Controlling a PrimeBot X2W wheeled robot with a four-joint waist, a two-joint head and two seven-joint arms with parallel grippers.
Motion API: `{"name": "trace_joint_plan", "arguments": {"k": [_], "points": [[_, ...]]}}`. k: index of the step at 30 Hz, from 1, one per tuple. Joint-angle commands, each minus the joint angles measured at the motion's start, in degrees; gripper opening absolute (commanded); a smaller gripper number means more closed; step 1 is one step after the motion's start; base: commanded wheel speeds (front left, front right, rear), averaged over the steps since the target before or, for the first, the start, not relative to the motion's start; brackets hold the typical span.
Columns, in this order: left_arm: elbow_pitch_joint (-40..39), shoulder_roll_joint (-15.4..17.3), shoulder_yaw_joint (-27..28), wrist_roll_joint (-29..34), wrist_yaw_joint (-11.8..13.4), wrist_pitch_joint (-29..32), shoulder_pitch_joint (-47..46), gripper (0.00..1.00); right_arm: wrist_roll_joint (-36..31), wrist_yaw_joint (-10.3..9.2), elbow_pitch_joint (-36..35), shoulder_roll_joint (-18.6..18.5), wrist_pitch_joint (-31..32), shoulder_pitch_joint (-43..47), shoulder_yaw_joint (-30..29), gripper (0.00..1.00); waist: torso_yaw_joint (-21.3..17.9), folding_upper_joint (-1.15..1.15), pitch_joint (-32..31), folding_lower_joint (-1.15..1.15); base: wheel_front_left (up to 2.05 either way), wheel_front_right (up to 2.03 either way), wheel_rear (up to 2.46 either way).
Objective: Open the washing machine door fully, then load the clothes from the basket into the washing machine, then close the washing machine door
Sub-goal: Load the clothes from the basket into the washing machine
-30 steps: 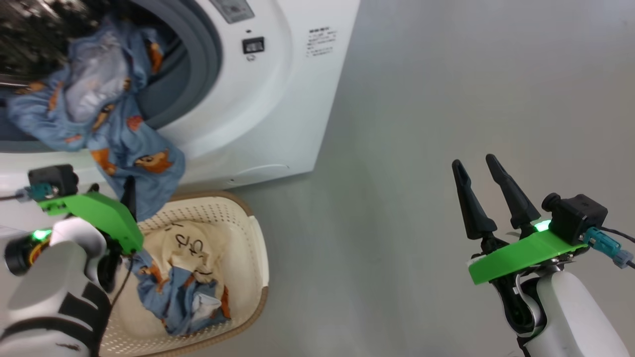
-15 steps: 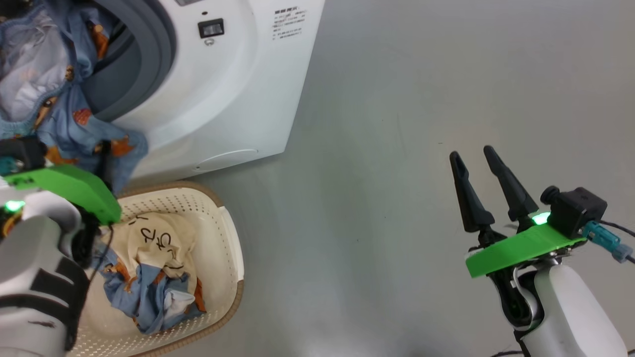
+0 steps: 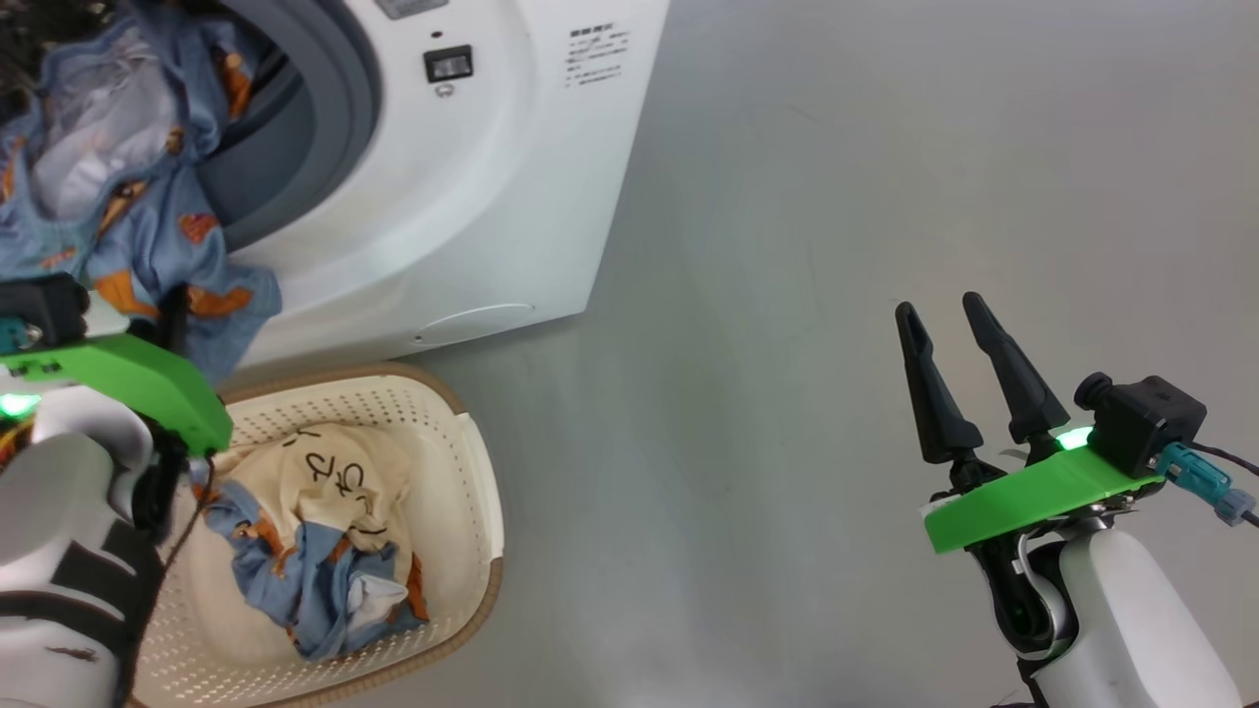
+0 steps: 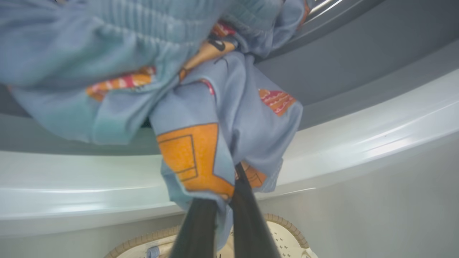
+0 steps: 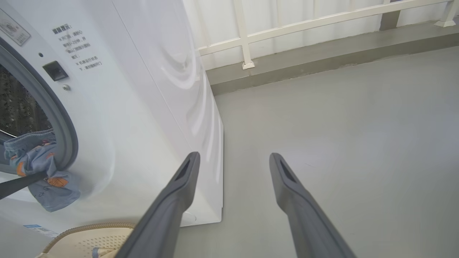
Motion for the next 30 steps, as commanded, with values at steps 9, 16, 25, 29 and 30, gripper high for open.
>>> {"name": "trace_joint_plan", "arguments": {"k": [9,16,25,29,30], "points": [[-8.36,5.94,3.46,1.46,0.97,-1.24,-3.46,0.00,-0.59,0.48,-1.60,0.73,-0.44,1.56,1.18,1.00,0.67,0.00,0.47,0.00,0.00,0.00,0.00],[-9.90,8.57,5.31,1.62,3.17,-0.06,-8.34,0.00,-0.36,0.48,-1.91,1.06,-0.44,1.19,1.05,1.00,-1.36,0.00,2.76,0.00,0.00,0.00,0.00],[-4.45,11.50,3.42,4.38,4.14,4.08,-19.09,0.00,-0.32,0.48,-2.60,2.17,-0.44,-0.36,1.48,1.00,-5.00,0.00,7.66,0.00,0.00,0.00,0.00],[-2.54,12.58,1.76,6.30,4.02,5.49,-23.39,0.00,-0.20,0.48,-2.72,2.78,-0.44,-0.81,1.48,1.00,-6.54,0.00,9.28,0.00,0.00,0.00,0.00],[-1.97,12.92,1.38,6.72,4.03,6.06,-24.40,0.00,-0.18,0.48,-2.75,2.91,-0.44,-0.91,1.47,1.00,-6.88,0.00,9.57,0.00,0.00,0.00,0.00]]}}
